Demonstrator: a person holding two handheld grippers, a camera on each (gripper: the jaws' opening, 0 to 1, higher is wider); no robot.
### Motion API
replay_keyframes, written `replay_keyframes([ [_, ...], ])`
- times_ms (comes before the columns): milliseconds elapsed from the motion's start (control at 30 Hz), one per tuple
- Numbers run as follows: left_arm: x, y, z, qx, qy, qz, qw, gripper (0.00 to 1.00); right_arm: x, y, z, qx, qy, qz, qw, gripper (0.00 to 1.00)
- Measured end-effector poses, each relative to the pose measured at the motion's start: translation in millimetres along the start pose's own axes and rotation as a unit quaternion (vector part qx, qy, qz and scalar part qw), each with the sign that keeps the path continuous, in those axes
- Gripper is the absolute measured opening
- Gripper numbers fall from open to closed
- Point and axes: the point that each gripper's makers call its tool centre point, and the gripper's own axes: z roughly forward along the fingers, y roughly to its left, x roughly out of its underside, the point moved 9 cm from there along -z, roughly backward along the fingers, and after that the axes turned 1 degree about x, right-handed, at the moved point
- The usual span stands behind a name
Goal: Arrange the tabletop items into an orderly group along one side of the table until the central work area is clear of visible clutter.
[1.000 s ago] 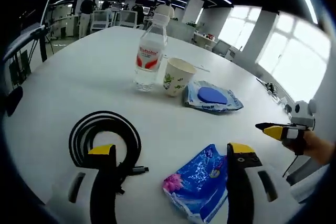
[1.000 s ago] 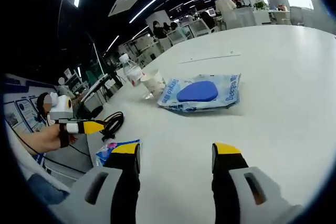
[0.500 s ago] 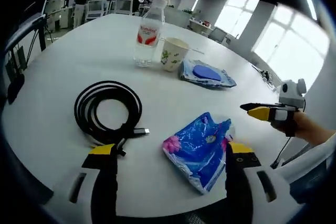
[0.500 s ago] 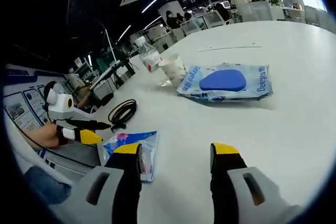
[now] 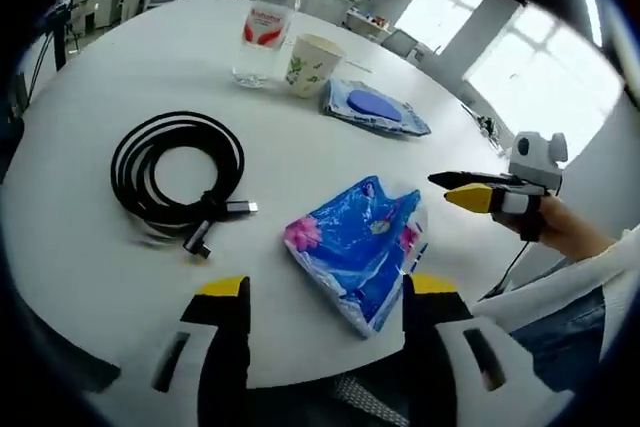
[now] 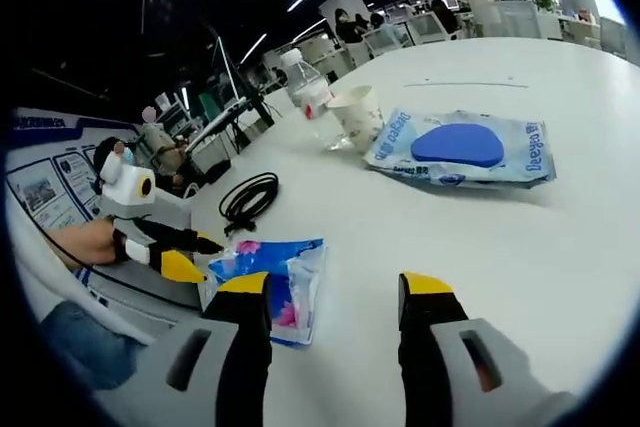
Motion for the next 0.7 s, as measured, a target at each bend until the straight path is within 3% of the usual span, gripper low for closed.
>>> replay_keyframes([
  [167,-0.3,-1.3,1.7,-0.003,0.008,0.004,1.0,0.46,4.0,8.3,8.6,-0.026,0.021,-0.008,0.9994,0.45],
  [467,1.8,-2.9,3.9,0.002,0.024,0.005,0.9997,0.24,14.5,15.3,19.1,-0.04,0.051,-0.019,0.9977,0.32],
  [633,0.2,-2.7,6.7,0.003,0.023,0.002,0.9997,0.11,20.3,13.6,23.5,-0.038,0.064,-0.023,0.997,0.17],
  [700,-0.8,-2.9,8.0,0.003,0.018,-0.002,0.9998,0.08,21.6,14.8,25.4,-0.036,0.068,-0.028,0.9967,0.03],
])
